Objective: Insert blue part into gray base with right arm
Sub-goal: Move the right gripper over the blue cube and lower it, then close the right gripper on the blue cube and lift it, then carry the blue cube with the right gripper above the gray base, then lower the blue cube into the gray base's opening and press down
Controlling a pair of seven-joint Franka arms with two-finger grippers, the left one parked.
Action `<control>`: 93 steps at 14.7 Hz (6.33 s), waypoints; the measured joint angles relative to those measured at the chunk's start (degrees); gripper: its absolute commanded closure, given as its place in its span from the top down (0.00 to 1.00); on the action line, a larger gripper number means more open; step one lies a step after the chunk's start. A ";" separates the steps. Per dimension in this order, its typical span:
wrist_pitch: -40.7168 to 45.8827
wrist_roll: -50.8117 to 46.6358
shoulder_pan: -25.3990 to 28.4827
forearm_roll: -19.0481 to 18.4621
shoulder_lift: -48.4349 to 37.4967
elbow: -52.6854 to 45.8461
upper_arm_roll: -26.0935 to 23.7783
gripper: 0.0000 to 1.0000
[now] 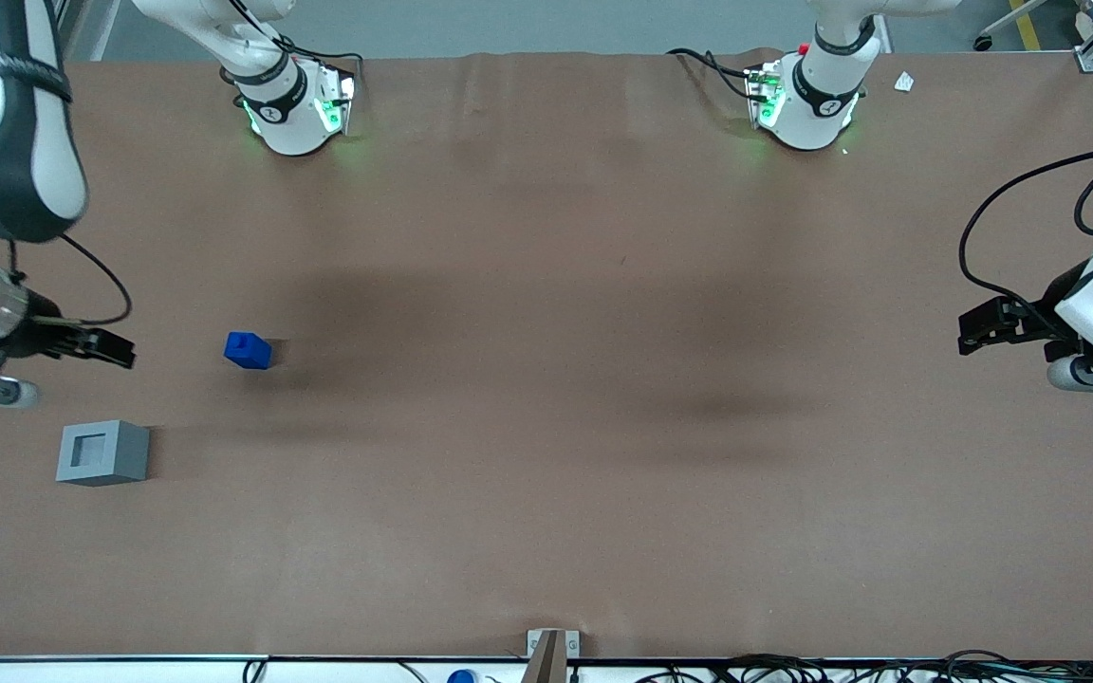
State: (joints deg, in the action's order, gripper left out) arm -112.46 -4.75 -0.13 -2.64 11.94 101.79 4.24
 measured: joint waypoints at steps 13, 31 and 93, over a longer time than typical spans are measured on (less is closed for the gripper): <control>-26.46 0.47 1.97 0.59 6.45 22.22 -1.04 1.00; -26.20 4.26 1.68 2.38 7.95 24.90 -1.23 0.55; 6.38 23.00 -15.09 4.86 36.37 -37.22 -0.74 0.00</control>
State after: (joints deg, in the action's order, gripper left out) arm -106.08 18.25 -15.23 2.22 48.31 64.57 3.49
